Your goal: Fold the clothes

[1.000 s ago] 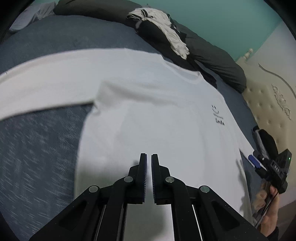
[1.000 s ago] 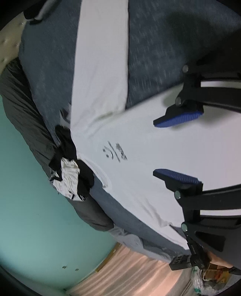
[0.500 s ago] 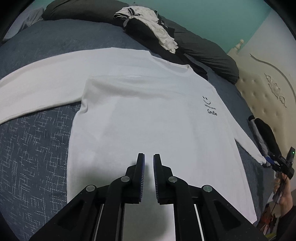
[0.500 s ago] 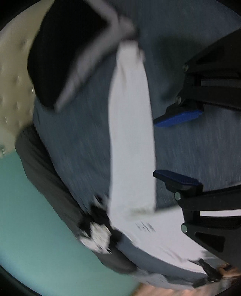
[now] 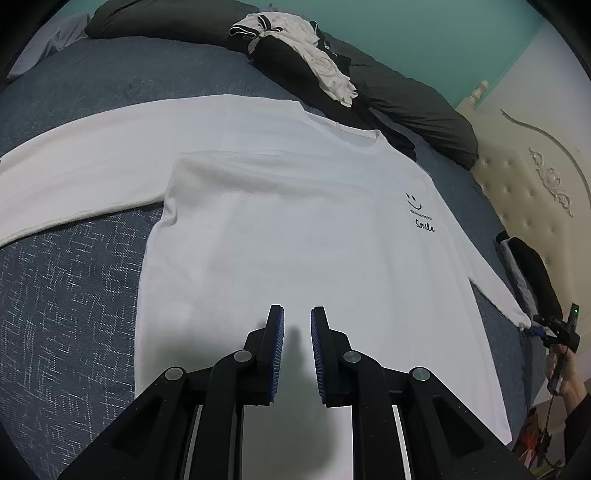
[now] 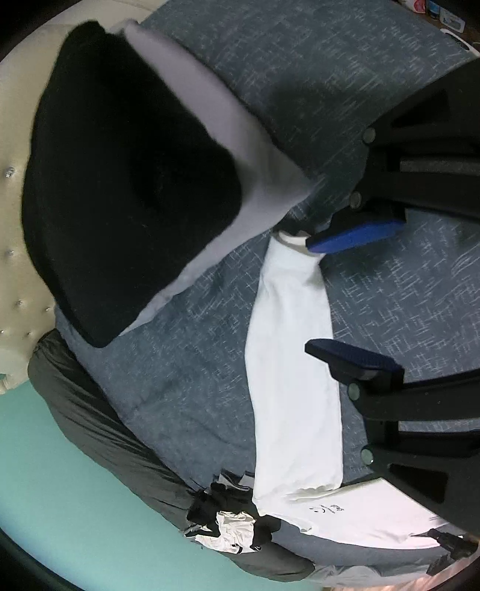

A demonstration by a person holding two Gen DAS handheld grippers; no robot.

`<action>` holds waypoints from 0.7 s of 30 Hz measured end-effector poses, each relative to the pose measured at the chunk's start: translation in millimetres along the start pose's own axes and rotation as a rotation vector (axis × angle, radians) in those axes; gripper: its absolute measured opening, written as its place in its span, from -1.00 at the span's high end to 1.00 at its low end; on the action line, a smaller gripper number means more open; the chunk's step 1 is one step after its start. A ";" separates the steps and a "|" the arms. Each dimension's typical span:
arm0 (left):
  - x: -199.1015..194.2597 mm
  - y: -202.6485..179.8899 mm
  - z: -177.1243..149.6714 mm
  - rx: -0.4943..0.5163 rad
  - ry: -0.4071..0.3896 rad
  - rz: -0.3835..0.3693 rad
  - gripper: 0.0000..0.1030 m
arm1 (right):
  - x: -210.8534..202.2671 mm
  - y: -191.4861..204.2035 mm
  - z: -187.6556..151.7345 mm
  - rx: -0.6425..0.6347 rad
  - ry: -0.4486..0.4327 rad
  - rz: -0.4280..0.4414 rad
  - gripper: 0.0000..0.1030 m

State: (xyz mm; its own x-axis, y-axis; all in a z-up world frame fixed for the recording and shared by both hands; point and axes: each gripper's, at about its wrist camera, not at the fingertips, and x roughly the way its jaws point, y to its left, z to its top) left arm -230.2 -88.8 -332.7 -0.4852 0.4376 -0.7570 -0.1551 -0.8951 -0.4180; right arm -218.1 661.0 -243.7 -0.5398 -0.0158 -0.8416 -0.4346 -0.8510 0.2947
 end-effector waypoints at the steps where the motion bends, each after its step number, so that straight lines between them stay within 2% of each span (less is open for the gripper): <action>1: 0.5 0.2 0.1 0.000 0.001 0.000 0.68 | 4.0 0.4 0.5 -0.004 0.004 -0.025 0.04; 7: 2.7 1.7 -0.3 -0.004 0.010 -0.007 0.68 | 16.2 -0.9 1.6 -0.024 -0.005 -0.105 0.05; 8: 2.9 1.8 -0.1 -0.003 0.011 -0.007 0.68 | 17.5 -2.0 1.9 -0.024 -0.004 -0.107 0.12; 12: 3.7 2.0 0.0 -0.002 0.013 -0.007 0.68 | 19.0 -4.2 1.0 -0.049 -0.011 -0.112 0.62; 15: 3.8 1.6 0.0 -0.002 0.013 -0.007 0.68 | 12.3 -2.6 -2.8 -0.087 -0.029 -0.084 0.83; 21: 5.1 0.1 0.0 -0.005 0.016 -0.014 0.68 | -7.4 8.7 -28.7 -0.157 -0.005 0.005 0.91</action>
State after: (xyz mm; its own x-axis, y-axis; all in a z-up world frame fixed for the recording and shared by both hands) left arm -232.7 -86.7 -336.6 -0.4691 0.4512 -0.7592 -0.1576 -0.8886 -0.4308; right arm -197.2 638.6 -247.8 -0.5452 -0.0177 -0.8381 -0.3143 -0.9225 0.2239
